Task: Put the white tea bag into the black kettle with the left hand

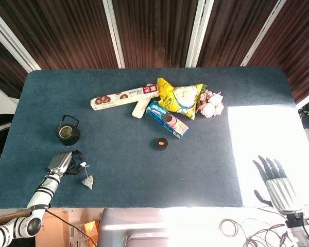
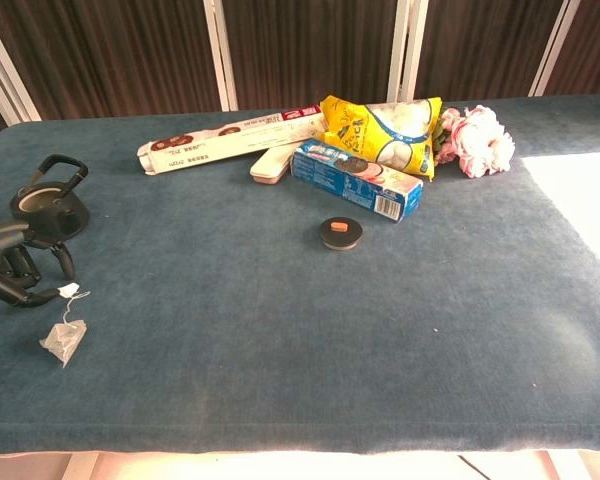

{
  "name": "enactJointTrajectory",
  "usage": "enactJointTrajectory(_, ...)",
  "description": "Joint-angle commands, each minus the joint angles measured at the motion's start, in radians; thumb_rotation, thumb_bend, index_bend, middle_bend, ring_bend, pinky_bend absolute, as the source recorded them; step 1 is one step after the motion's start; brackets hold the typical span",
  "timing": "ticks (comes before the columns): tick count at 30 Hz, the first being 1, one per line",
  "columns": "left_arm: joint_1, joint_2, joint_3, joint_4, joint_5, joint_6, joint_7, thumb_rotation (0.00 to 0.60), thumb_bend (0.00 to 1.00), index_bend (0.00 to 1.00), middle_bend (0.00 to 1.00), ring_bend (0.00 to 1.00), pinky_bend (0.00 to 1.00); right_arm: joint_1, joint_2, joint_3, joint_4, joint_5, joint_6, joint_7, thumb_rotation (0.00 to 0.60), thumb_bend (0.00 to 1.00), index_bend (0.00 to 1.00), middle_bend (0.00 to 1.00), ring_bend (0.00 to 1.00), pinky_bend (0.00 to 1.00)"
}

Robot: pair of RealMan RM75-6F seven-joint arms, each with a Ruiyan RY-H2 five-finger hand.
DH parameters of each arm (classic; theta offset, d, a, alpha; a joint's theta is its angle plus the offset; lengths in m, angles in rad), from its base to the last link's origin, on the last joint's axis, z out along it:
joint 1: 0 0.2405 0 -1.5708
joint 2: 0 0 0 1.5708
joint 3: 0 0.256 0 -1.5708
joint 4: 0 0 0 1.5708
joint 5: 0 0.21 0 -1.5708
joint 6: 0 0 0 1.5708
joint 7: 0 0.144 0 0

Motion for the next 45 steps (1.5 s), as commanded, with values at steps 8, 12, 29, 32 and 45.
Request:
enactJointTrajectory(8, -0.006, -0.012, -0.002, 0.010, -0.004, -0.010, -0.001, 0.600, 0.38, 0.50, 1.00, 1.00, 1.00, -0.001, -0.003, 0.000, 0.000, -0.002, 0.002, -0.005, 0.600, 0.24, 0.00, 0.00, 0.00, 0.00)
enactJointTrajectory(12, -0.008, -0.015, 0.000, 0.008, -0.004, -0.010, 0.008, 0.600, 0.37, 0.51, 1.00, 1.00, 1.00, -0.002, -0.001, 0.001, 0.000, -0.001, 0.004, 0.000, 0.600, 0.24, 0.00, 0.00, 0.00, 0.00)
enactJointTrajectory(29, -0.009, -0.019, 0.006, -0.010, 0.011, 0.007, 0.026, 0.600, 0.37, 0.57, 1.00, 1.00, 1.00, -0.006, 0.006, 0.001, 0.004, -0.004, 0.013, 0.014, 0.600, 0.24, 0.00, 0.00, 0.00, 0.00)
enactJointTrajectory(32, -0.008, -0.018, 0.011, -0.011, 0.019, 0.007, 0.025, 0.600, 0.38, 0.61, 1.00, 1.00, 1.00, -0.006, 0.004, 0.001, 0.004, -0.004, 0.013, 0.012, 0.600, 0.24, 0.00, 0.00, 0.00, 0.00)
enactJointTrajectory(45, -0.004, -0.013, 0.018, -0.013, 0.049, 0.028, 0.027, 0.600, 0.53, 0.71, 1.00, 1.00, 1.00, -0.007, 0.005, 0.002, 0.005, -0.004, 0.015, 0.014, 0.600, 0.24, 0.00, 0.00, 0.00, 0.00)
